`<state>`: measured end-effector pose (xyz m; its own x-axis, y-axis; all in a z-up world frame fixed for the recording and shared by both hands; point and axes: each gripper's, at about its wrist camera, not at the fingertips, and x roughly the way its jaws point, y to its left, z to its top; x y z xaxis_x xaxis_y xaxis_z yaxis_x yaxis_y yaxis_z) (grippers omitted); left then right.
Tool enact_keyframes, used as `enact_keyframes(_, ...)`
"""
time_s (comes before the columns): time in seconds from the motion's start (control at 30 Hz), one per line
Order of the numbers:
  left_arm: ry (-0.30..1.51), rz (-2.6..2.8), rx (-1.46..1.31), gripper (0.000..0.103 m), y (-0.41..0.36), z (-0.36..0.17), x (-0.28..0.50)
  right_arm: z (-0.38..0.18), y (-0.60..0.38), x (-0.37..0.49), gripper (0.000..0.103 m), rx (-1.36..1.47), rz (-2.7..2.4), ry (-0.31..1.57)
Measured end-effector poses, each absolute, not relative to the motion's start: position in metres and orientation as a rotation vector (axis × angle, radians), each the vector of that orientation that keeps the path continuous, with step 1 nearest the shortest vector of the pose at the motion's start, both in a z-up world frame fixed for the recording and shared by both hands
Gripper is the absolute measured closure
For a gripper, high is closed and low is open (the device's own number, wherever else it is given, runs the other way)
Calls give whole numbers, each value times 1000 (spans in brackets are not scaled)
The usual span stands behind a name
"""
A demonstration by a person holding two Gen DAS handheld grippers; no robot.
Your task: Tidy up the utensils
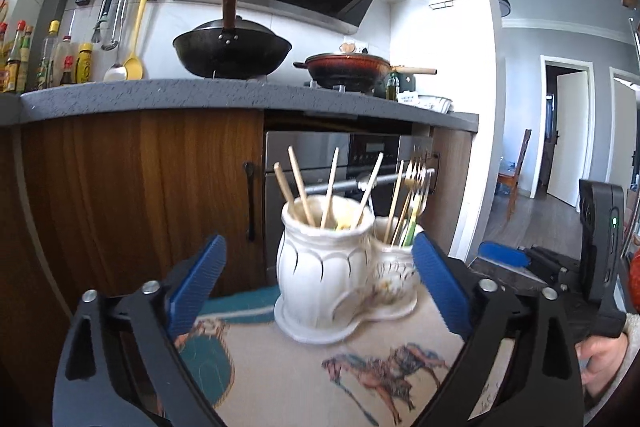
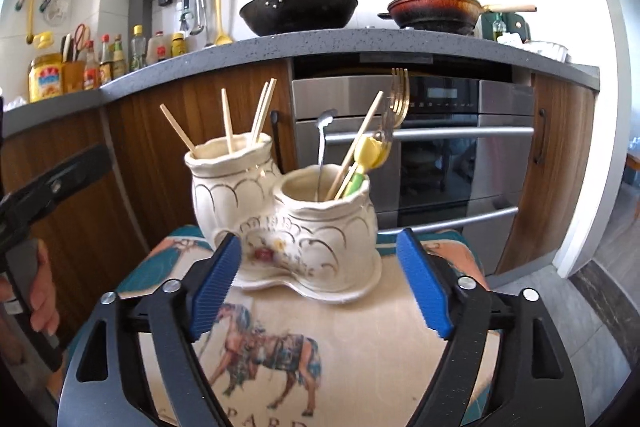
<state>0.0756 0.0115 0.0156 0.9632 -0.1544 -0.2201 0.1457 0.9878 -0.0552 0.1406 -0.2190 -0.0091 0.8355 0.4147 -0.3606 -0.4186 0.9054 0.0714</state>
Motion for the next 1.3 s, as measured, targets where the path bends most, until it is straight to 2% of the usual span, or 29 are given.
enact_keyframes(0.1,250,-136,-39,6,12,3,64,-12,-221,134,11,-27,396,352)
enact_keyframes(0.33,253,-71,-11,6,12,-20,49,-21,-221,123,8,-95,338,289)
enact_keyframes(1.3,262,-17,51,6,6,-28,46,-20,-234,117,6,-46,280,242)
